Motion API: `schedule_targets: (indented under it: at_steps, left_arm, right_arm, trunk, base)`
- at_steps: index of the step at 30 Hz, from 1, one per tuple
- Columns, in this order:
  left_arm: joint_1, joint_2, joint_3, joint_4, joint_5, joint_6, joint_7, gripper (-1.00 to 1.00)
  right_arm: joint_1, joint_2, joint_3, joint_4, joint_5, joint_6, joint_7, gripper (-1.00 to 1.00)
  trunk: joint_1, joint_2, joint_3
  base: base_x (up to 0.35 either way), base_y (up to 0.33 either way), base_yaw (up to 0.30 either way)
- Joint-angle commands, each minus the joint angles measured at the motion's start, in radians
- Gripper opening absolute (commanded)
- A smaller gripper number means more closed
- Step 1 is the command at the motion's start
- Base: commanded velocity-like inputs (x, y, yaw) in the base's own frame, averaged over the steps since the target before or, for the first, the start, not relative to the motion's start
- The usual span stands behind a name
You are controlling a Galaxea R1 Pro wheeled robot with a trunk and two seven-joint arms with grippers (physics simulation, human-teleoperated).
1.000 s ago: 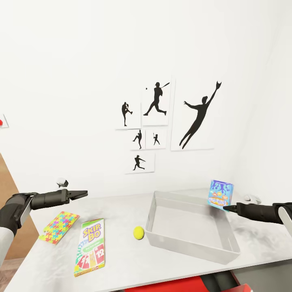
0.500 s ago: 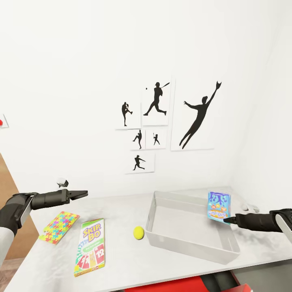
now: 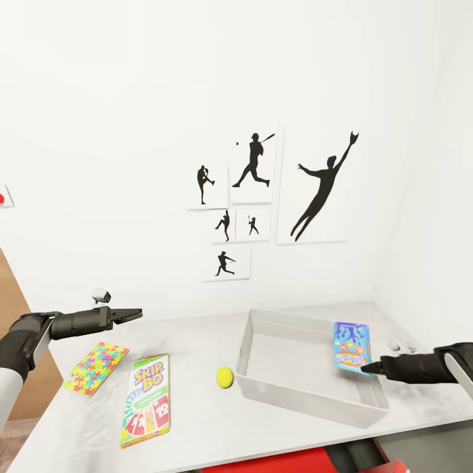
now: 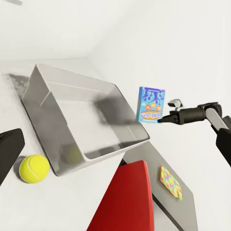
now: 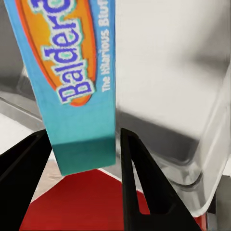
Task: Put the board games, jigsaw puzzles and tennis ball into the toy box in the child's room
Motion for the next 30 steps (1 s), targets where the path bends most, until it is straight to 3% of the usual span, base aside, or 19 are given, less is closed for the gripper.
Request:
schedule_targets:
  at_steps: [1, 15, 30]
  left_arm:
    - [0.0, 0.001, 0.0, 0.0, 0.0, 0.011, -0.004, 1.0]
    - [0.0, 0.0, 0.0, 0.0, 0.0, 0.011, -0.004, 1.0]
    - [0.0, 0.001, 0.0, 0.0, 0.0, 0.011, -0.004, 1.0]
  right_arm:
    - [-0.001, -0.005, 0.008, 0.007, 0.004, 0.003, 0.025, -1.0]
    - [-0.001, -0.019, 0.058, 0.036, 0.004, 0.003, 0.065, -1.0]
    - [-0.001, -0.019, 0.064, 0.04, 0.004, 0.003, 0.066, -1.0]
  trunk:
    - [0.0, -0.001, 0.0]
    - [0.0, -0.001, 0.0]
    - [0.0, -0.001, 0.0]
  base:
    - [0.0, 0.0, 0.0]
    - [0.0, 0.0, 0.0]
    - [0.0, 0.0, 0.0]
